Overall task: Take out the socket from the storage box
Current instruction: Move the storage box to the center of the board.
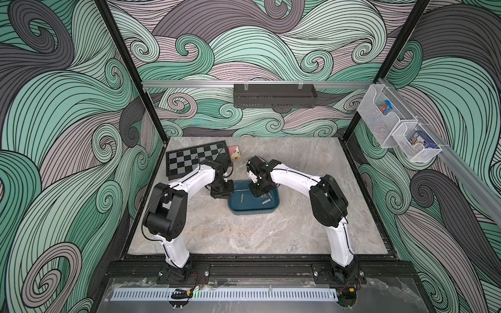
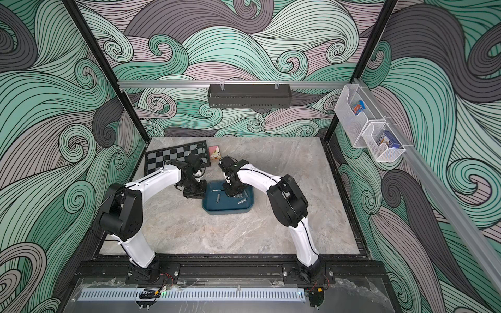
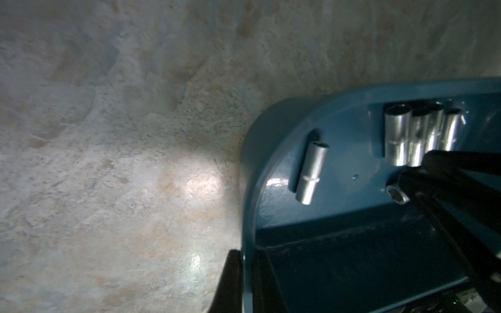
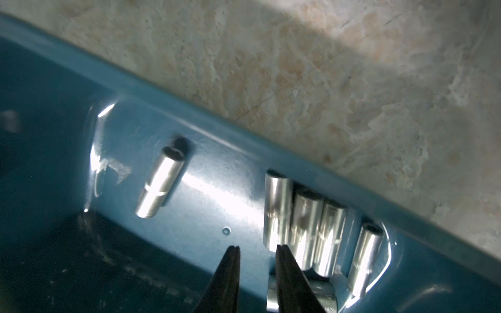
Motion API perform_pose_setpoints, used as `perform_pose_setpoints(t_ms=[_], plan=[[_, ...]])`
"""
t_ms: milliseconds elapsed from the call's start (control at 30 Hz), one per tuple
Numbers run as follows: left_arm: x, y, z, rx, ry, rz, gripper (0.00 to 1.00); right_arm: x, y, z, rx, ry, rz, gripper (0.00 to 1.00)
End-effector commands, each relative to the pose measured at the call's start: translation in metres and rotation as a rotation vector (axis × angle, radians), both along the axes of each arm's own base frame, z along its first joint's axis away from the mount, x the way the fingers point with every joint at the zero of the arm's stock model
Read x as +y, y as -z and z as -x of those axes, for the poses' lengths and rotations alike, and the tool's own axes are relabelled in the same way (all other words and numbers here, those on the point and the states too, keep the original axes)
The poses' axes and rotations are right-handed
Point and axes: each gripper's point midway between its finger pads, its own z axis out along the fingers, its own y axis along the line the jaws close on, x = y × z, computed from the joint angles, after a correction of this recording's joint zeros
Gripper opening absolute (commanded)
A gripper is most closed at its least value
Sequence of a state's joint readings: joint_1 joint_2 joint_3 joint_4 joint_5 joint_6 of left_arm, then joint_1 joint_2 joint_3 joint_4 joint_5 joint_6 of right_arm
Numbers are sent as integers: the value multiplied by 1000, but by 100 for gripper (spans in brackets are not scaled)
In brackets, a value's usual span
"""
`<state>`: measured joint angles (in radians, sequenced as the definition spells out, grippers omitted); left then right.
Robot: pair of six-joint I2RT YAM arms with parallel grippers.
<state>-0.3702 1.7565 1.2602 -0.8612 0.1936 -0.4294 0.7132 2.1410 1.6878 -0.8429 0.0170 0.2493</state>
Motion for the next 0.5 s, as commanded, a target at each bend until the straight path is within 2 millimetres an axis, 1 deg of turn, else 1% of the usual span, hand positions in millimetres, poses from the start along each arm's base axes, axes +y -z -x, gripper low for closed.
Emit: perform_pose_setpoints(t_ms=[0, 100, 200, 300, 467], plan=[[7, -3, 8, 21, 10, -33, 2, -2, 5, -2, 0, 9, 26, 27], [6, -3, 8, 22, 12, -30, 5, -1, 9, -3, 5, 5, 32, 27], [6, -3, 8, 20, 12, -29, 11, -2, 11, -5, -4, 8, 46, 29], [6, -4, 8, 19, 10, -29, 18, -5, 18, -6, -3, 5, 68, 30], [5, -7, 7, 5, 9, -19, 26, -7, 28, -7, -1, 8, 98, 30]])
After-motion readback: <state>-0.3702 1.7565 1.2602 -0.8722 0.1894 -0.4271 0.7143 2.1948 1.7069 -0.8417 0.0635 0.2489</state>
